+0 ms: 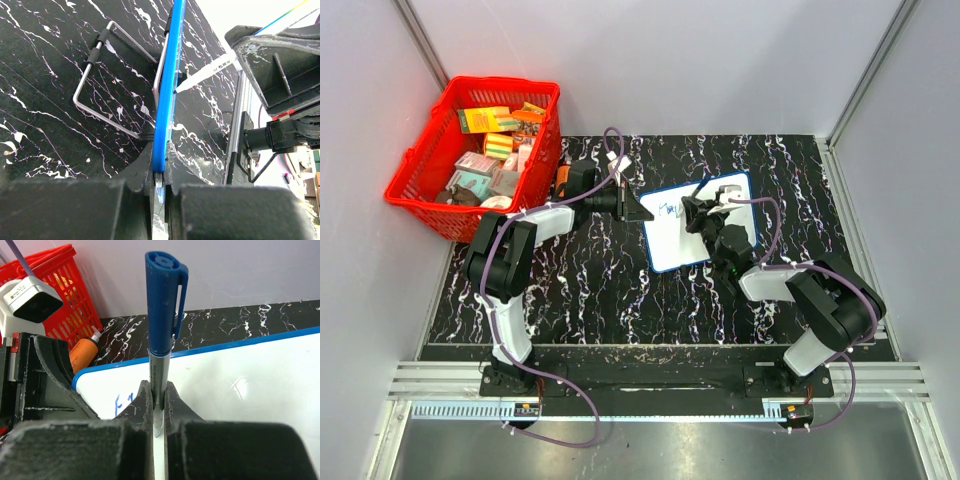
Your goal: Write a sentence on the whiteboard
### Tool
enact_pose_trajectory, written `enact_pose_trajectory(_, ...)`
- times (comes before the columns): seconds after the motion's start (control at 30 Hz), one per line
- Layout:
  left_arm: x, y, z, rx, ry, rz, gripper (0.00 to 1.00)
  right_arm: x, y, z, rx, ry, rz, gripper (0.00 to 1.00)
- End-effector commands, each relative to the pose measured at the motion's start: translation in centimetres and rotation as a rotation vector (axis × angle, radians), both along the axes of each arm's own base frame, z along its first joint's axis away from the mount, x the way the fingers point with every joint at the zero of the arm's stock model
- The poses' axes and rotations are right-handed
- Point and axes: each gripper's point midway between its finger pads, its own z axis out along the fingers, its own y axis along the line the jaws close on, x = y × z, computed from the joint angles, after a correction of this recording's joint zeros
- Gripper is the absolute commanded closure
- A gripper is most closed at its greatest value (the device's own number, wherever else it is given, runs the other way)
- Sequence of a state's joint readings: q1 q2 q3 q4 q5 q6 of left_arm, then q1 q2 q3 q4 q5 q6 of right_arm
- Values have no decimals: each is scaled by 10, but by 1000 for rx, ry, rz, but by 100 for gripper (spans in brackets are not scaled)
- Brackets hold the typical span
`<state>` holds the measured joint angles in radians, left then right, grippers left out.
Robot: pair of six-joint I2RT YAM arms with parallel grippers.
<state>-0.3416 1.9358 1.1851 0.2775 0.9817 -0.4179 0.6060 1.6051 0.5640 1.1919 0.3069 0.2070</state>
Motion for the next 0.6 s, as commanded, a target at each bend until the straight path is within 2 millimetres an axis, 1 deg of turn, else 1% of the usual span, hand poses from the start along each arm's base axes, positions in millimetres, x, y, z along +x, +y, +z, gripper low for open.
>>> enact_pose_trajectory(0.0, 7, 5, -15, 85, -78, 37, 100, -4, -4, -7, -22, 24, 3, 100)
enact_pose_trajectory(0.1, 7, 5, -17, 87, -75, 38, 100, -4, -4, 2, -14, -4, 7, 100)
enact_pose_trajectory(0.13, 7, 5, -18, 87, -73, 37, 100, -4, -3, 12, -1, -28, 13, 100)
enact_pose_trajectory(0.2, 7, 5, -17, 87, -75, 38, 100, -3, -3, 19, -1, -48, 9, 100)
enact_pose_trajectory(0.23, 7, 5, -18, 88, -74, 38, 100, -2, -4, 28, 9, -67, -1, 100)
enact_pose_trajectory(0.3, 7, 5, -16, 88, -78, 39, 100, 0, -5, 36, 3, -88, -14, 100)
enact_pose_trajectory(0.33, 7, 5, -17, 89, -77, 38, 100, 2, -6, 43, 11, -102, -24, 100)
enact_pose_trajectory(0.43, 7, 5, -17, 88, -76, 37, 100, 7, -5, 52, 6, -123, -31, 100)
enact_pose_trajectory(0.57, 7, 5, -16, 88, -76, 36, 100, 10, -6, 59, 7, -140, -35, 100)
